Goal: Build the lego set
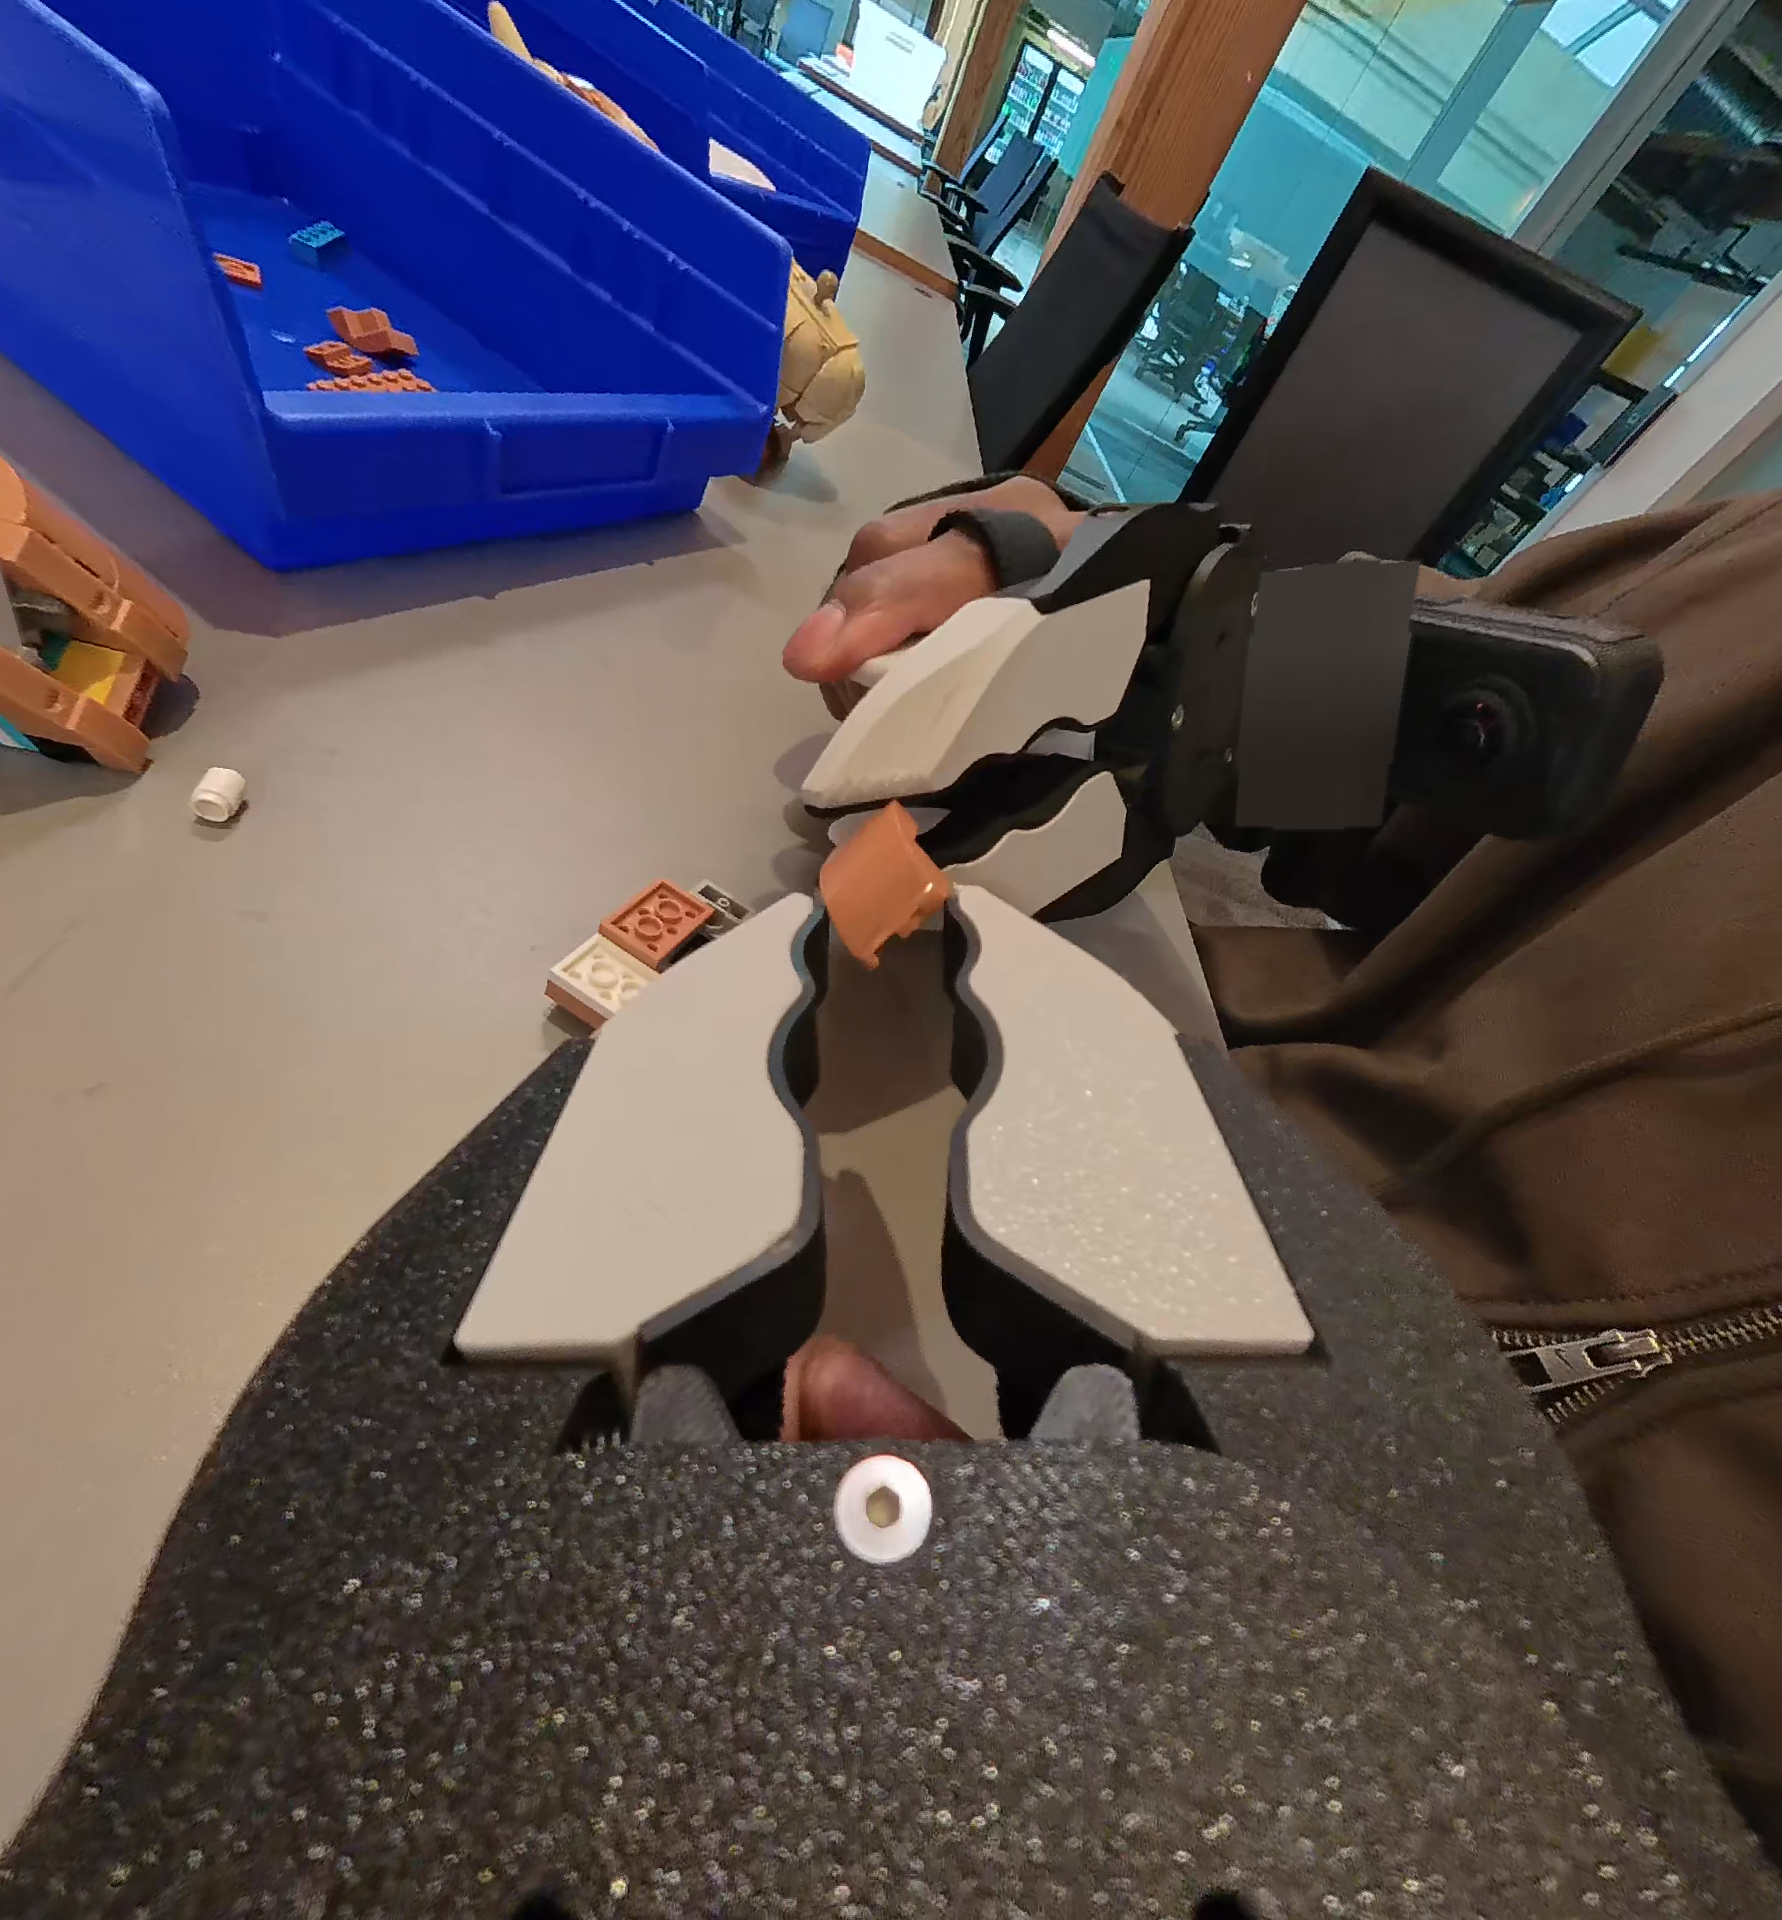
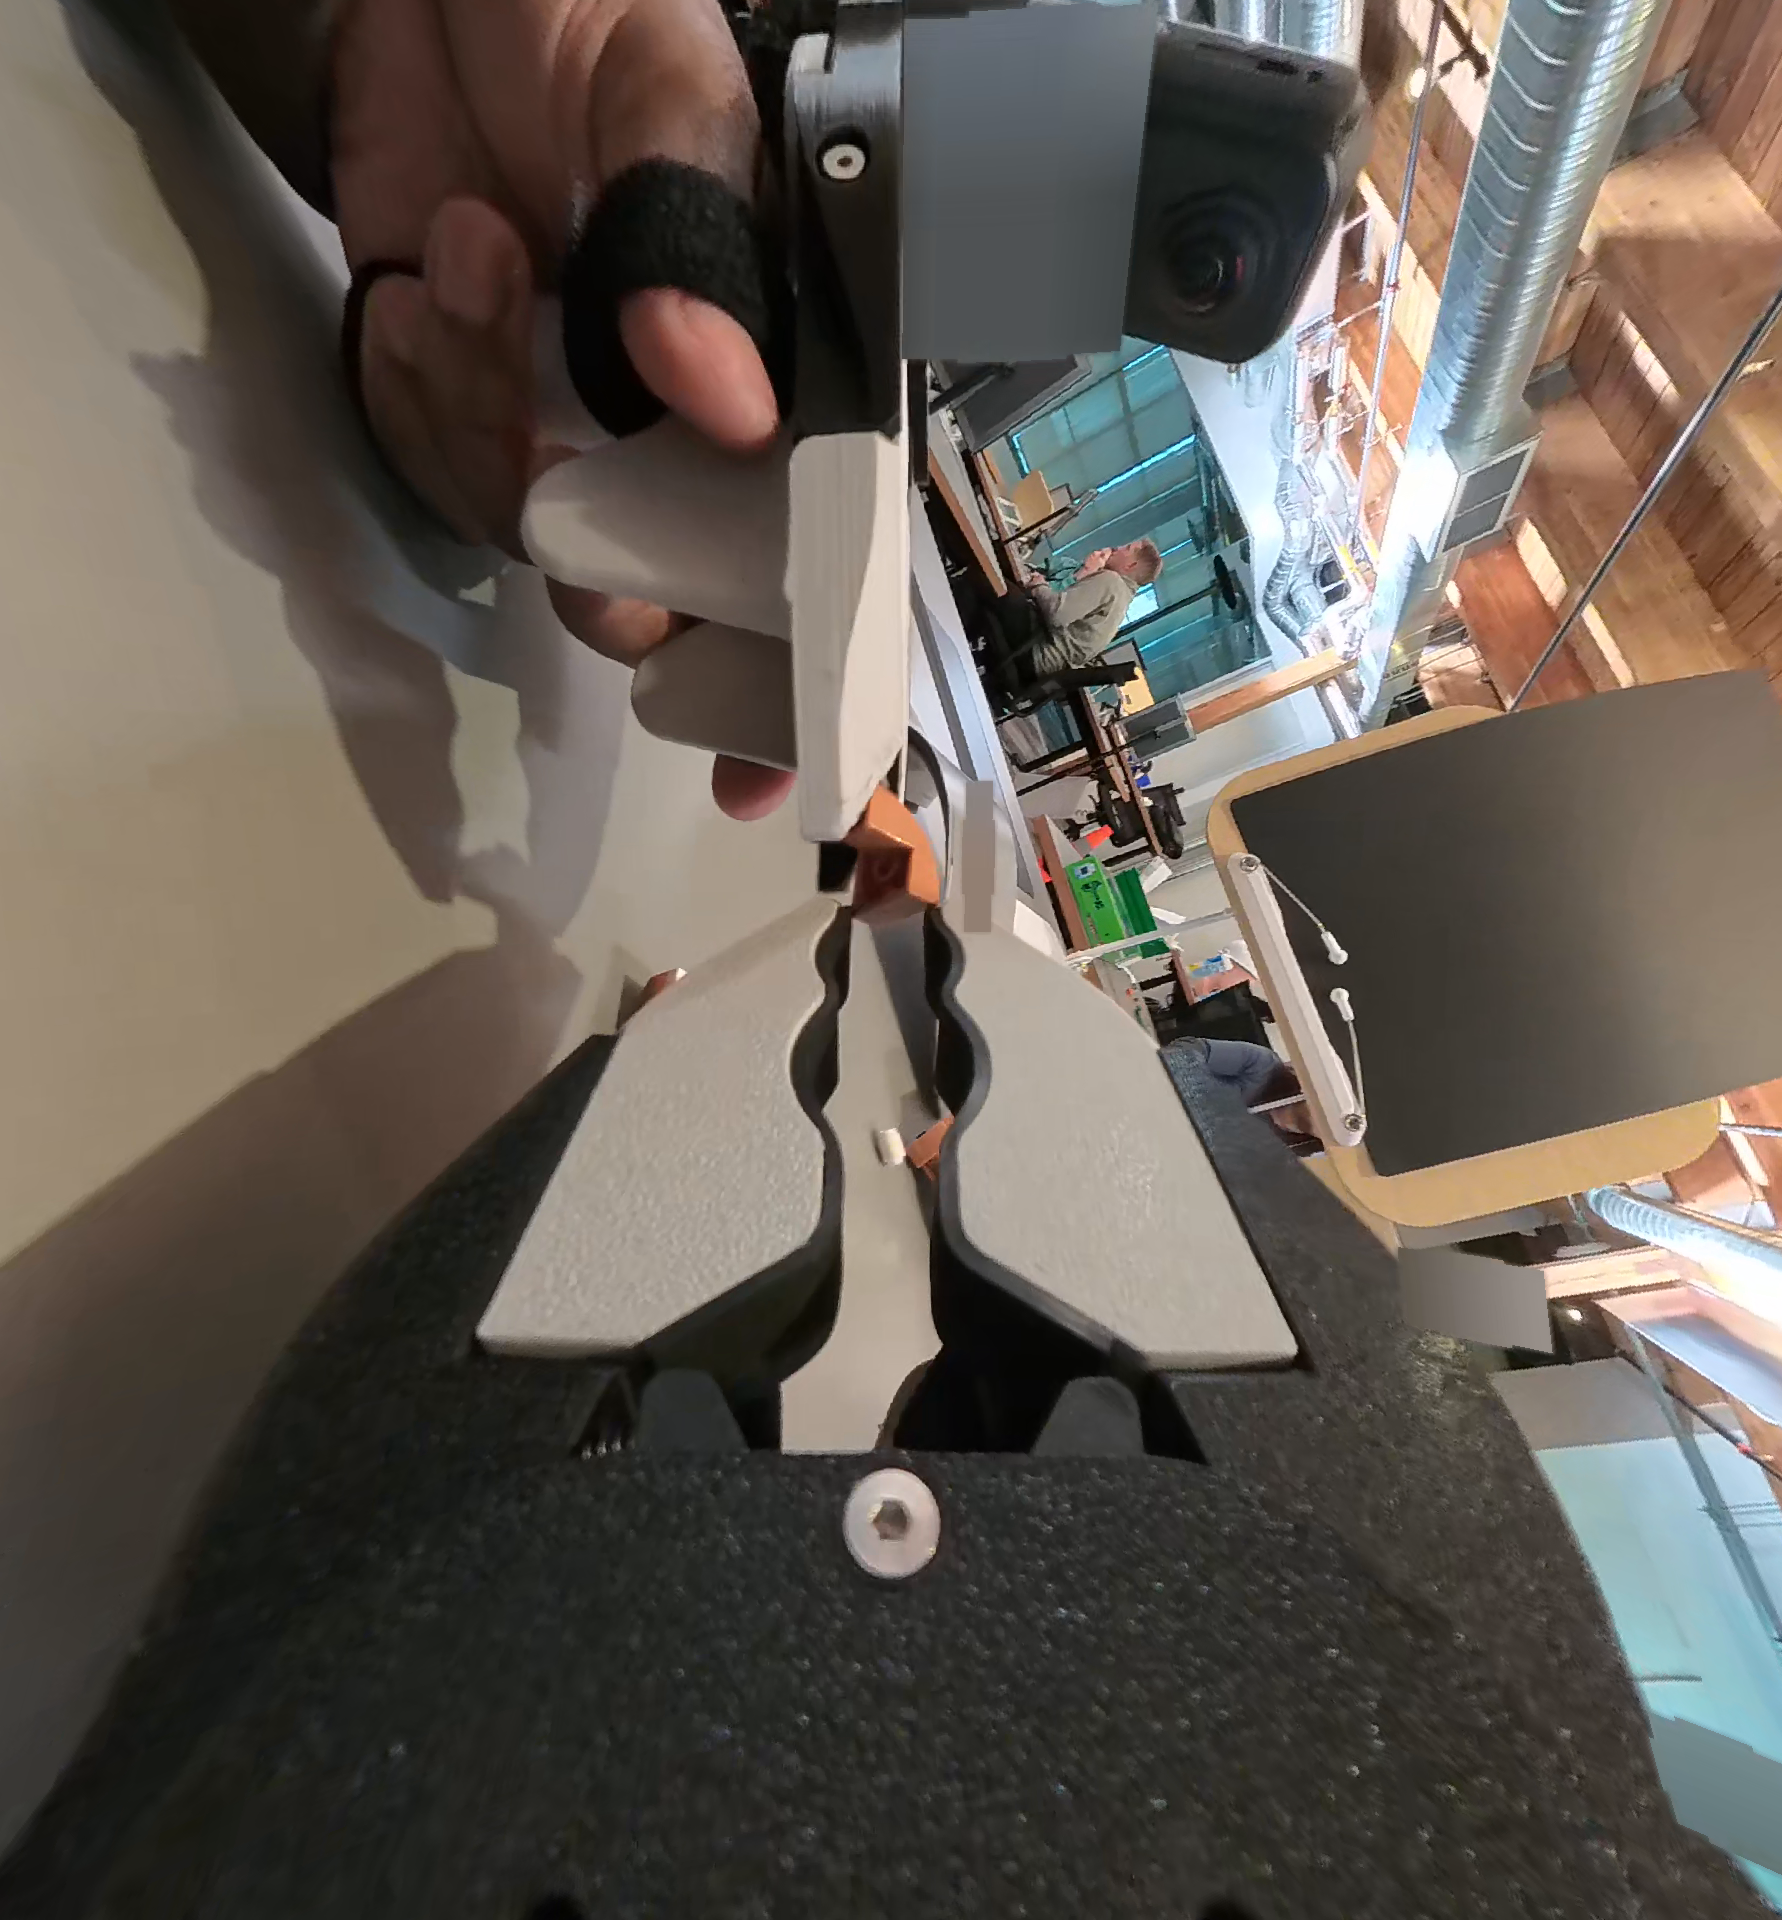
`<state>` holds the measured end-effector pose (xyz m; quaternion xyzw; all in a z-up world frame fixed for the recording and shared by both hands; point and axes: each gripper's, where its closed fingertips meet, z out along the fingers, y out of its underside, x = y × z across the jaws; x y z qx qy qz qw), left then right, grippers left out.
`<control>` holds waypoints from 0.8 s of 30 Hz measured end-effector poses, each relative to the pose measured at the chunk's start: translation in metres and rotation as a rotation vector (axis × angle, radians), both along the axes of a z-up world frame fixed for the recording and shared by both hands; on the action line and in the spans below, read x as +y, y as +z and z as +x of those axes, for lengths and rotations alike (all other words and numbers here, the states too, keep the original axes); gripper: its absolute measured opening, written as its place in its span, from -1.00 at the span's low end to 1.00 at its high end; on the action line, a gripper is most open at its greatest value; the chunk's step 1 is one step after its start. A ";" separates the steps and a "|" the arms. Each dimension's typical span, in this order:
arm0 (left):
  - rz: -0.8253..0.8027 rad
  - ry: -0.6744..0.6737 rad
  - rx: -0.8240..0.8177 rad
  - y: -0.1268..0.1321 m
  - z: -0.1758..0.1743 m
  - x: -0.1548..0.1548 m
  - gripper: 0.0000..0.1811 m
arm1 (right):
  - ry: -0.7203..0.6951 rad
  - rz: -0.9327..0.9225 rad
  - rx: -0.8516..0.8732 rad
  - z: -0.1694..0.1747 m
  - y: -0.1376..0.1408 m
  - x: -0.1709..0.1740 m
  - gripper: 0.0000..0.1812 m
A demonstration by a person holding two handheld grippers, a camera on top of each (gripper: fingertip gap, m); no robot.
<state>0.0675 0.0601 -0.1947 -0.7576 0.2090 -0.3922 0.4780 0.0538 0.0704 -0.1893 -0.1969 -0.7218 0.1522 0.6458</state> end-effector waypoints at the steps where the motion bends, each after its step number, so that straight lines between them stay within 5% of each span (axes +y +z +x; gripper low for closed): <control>1: 0.001 0.003 -0.006 0.001 -0.001 0.000 -0.77 | 0.002 -0.003 -0.004 0.000 -0.001 0.000 -0.85; 14: 0.028 0.029 0.050 -0.002 -0.004 0.003 -0.79 | 0.021 -0.028 -0.050 -0.001 -0.007 0.000 -0.81; 24: 0.233 0.070 0.406 -0.016 -0.004 0.006 -0.84 | 0.030 -0.019 -0.057 0.000 -0.007 0.000 -0.79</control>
